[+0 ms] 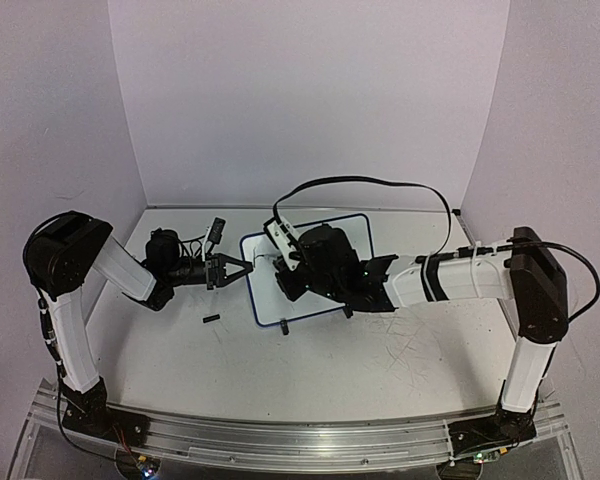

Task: Write a sentence on the whiteboard

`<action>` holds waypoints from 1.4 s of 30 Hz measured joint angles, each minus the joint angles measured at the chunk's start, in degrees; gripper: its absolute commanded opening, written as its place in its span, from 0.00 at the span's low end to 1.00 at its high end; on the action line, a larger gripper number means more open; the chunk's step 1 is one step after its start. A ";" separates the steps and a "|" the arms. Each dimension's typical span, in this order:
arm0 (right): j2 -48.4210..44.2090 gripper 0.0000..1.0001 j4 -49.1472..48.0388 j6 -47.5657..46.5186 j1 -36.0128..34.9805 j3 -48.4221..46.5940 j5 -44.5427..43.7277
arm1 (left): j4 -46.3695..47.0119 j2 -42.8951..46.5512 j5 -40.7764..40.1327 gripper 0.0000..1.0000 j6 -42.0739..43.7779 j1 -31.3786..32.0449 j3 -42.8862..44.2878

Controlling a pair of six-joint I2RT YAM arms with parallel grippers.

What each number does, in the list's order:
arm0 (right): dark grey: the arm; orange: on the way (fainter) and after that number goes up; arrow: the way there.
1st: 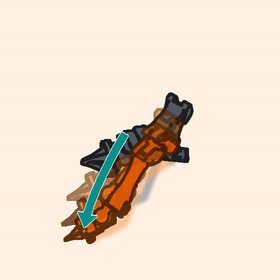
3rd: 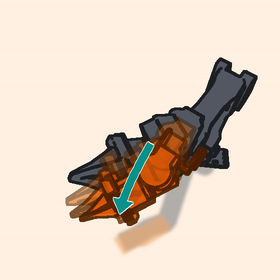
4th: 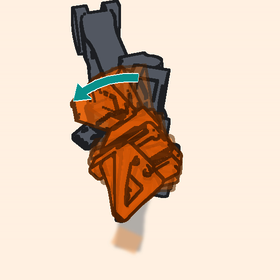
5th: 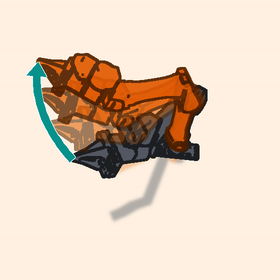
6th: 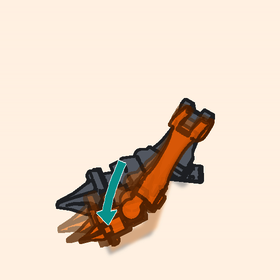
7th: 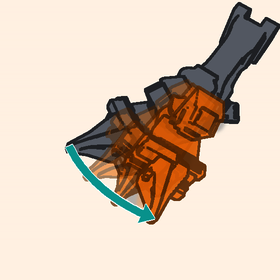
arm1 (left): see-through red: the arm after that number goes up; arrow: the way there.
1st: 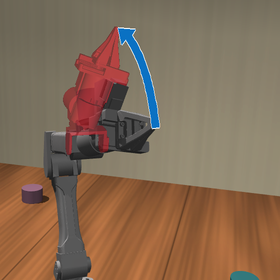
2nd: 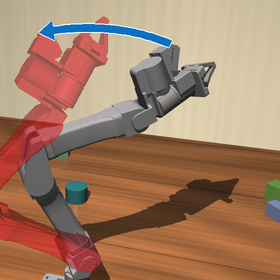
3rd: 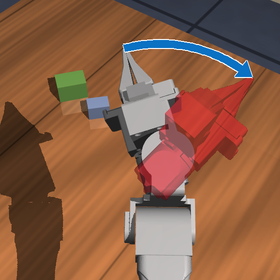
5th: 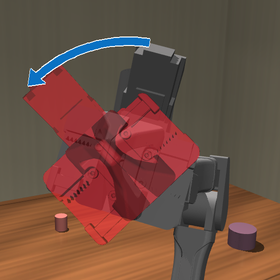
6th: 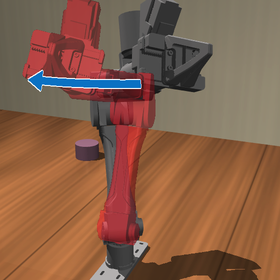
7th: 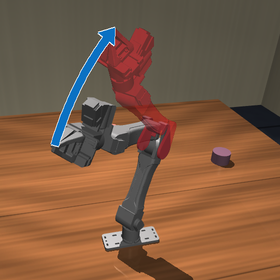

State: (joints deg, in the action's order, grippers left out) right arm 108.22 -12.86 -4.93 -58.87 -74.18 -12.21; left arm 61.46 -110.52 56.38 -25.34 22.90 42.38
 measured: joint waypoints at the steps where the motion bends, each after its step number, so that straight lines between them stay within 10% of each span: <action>1: -0.07 0.00 -0.06 0.00 0.01 0.09 0.15 | 0.00 0.00 0.01 0.00 0.01 0.00 0.01; 42: -1.52 0.00 -3.53 0.24 2.58 0.64 5.35 | -0.05 0.00 0.23 0.00 0.09 0.00 0.10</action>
State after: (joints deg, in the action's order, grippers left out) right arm 106.70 -16.38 -4.69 -56.29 -73.54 -6.86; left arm 61.41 -110.52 56.61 -25.26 22.90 42.49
